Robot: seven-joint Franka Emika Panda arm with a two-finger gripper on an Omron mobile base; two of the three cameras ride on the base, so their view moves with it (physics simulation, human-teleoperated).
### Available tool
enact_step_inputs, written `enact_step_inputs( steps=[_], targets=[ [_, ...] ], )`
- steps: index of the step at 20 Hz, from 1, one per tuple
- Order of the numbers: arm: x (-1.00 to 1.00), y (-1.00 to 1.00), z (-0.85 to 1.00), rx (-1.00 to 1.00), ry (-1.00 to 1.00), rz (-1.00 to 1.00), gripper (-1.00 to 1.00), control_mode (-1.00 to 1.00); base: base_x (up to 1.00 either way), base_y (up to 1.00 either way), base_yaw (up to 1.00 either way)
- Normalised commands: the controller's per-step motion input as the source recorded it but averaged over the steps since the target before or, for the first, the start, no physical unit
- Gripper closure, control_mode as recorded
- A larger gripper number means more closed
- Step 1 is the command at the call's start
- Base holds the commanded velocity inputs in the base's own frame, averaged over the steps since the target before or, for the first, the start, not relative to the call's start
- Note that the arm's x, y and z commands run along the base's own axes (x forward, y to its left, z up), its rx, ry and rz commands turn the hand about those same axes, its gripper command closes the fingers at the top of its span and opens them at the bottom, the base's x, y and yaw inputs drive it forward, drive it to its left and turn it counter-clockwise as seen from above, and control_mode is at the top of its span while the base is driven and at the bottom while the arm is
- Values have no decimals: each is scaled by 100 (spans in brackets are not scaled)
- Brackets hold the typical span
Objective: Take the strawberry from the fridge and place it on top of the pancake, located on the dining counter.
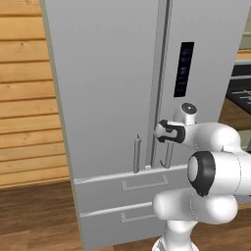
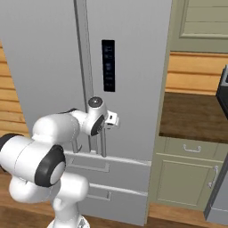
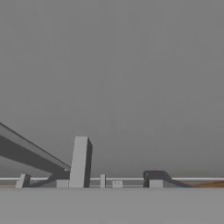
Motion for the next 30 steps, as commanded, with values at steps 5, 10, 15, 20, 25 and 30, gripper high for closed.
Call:
enact_step_inputs(
  steps=[5, 10, 15, 20, 25, 30],
  targets=[
    [-34, -30, -15, 0, 0, 0, 100, -100, 0, 0, 0],
    [-73, -51, -10, 0, 0, 0, 100, -100, 0, 0, 0],
    [-78, -70, 0, 4, 0, 0, 100, -100, 0, 0, 0],
    [-40, -69, 4, 2, -2, 0, -100, -100, 0, 0, 0],
    [-53, -58, 42, 2, -7, 2, -100, -100, 0, 0, 0],
    [-48, -31, 92, 0, -3, 8, -100, -100, 0, 0, 0]
  ],
)
